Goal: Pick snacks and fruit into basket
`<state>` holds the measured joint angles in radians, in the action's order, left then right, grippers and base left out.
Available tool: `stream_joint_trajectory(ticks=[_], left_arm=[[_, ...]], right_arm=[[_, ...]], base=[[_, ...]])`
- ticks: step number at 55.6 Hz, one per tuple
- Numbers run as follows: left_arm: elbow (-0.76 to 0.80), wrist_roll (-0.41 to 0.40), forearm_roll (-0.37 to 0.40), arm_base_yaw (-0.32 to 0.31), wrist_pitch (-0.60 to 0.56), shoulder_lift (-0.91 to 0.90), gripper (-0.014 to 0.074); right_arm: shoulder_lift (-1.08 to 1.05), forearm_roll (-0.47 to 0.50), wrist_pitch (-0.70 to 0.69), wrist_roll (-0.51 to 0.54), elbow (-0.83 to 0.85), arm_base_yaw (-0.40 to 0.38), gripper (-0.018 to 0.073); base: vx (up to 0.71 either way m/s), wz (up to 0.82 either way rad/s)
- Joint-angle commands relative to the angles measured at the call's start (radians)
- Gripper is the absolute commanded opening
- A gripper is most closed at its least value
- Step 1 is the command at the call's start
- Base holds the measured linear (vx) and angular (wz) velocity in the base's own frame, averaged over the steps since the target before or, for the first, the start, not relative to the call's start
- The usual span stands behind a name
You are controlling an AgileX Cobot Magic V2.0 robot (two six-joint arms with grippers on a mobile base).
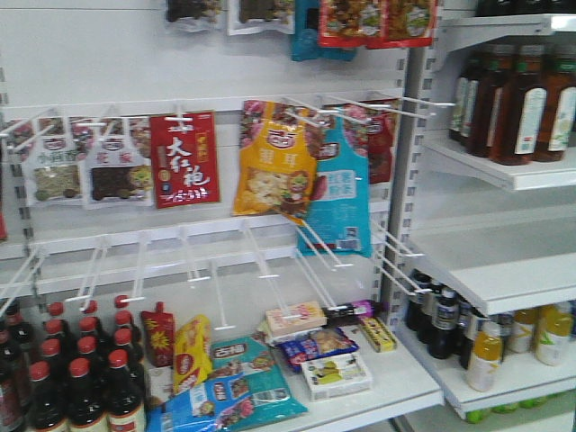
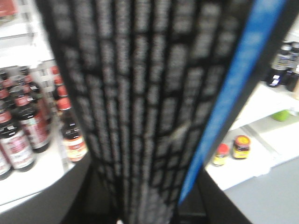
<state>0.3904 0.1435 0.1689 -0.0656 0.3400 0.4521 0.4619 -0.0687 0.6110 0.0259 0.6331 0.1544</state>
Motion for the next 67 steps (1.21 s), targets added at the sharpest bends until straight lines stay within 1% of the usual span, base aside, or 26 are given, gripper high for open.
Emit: stream_joint_trajectory(ticks=[1,35,67], left_arm=[[0.036,-0.009,0.007,-0.001,-0.096,0.002,0.0151],[0.036,-0.009,0.007,-0.001,-0.096,0.002,0.0151],[0.036,-0.009,0.007,-0.001,-0.096,0.002,0.0151]], right_arm=[[0.007,-0.010,-0.095,0.004,0.029,-0.001,-0.0008],[0.007,-0.010,-0.095,0.004,0.029,-0.001,-0.0008],[0.007,-0.010,-0.095,0.004,0.029,-0.001,-0.0008]], base=[[-0.16,-0.66],[-0.12,-0.72],[-0.02,-0.80]])
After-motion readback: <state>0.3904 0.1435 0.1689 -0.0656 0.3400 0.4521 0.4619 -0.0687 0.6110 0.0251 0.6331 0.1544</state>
